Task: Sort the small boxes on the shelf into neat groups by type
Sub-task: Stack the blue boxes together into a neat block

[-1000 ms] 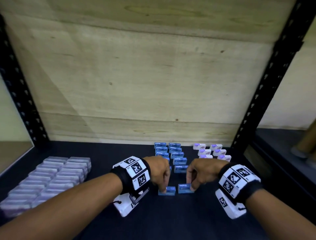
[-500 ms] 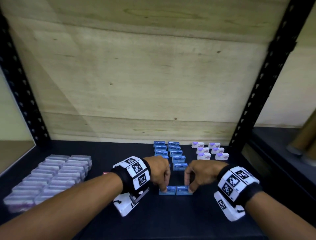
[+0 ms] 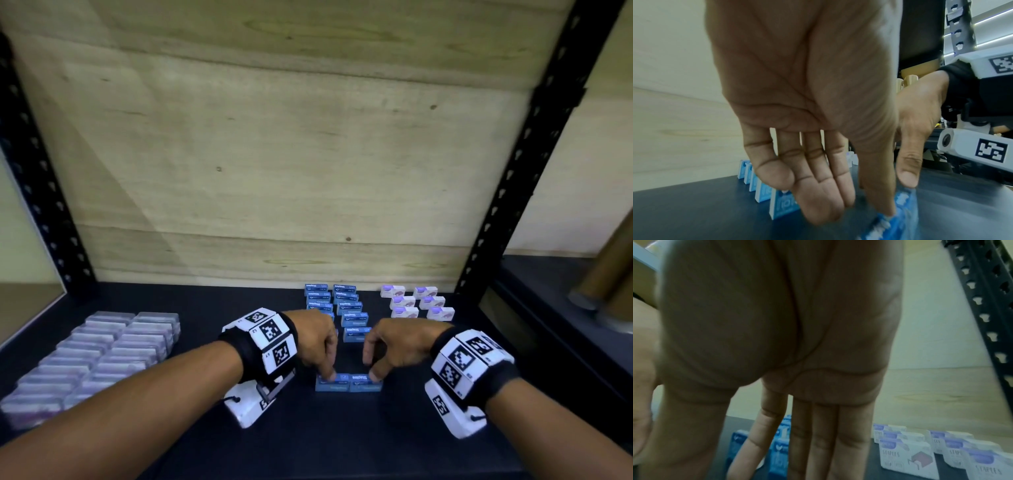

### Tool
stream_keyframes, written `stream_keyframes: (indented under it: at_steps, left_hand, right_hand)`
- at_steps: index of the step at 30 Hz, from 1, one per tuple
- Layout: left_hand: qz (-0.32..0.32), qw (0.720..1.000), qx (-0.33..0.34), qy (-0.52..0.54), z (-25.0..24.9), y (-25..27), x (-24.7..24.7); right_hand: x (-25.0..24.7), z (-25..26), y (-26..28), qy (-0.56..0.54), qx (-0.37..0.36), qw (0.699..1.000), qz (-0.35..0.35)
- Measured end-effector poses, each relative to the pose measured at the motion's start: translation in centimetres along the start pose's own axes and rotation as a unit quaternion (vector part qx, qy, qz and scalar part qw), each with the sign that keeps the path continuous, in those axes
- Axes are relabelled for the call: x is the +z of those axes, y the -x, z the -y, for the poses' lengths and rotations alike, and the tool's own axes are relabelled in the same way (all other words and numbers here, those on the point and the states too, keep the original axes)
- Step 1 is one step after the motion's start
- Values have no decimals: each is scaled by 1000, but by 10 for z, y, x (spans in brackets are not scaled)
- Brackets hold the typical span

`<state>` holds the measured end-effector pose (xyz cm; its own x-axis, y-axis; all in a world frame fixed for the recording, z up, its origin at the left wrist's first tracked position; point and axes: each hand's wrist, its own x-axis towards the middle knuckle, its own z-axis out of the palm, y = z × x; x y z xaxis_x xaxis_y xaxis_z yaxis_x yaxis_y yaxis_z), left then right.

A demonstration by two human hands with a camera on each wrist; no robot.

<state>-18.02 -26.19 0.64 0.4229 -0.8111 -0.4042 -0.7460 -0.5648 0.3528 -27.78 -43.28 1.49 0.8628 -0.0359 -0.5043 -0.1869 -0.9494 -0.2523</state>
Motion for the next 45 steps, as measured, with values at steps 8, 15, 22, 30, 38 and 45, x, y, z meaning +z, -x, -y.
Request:
stream_keyframes:
  at_steps: [8, 15, 22, 30, 38, 45]
  left_hand:
    - [-134, 984, -43, -110, 16, -11, -25]
    - [-104, 981, -70, -151, 26, -25, -26]
    - [-72, 987, -60, -128, 28, -32, -31]
    - [-36, 980, -53, -186, 23, -29, -22]
    - [-14, 983, -60, -173, 12, -14, -17]
    - [38, 987, -45, -151, -2, 5, -14]
  right_hand:
    - [-29, -8, -25, 11, 8, 991, -130]
    - [-28, -11, -46, 39, 27, 992, -115]
    - [-27, -15, -55, 27, 20, 994, -104]
    - [-28, -15, -52, 28, 7, 996, -88]
    - [-19, -21, -35, 12, 5, 998, -64]
    - [-11, -26, -17, 13, 1, 1000, -16]
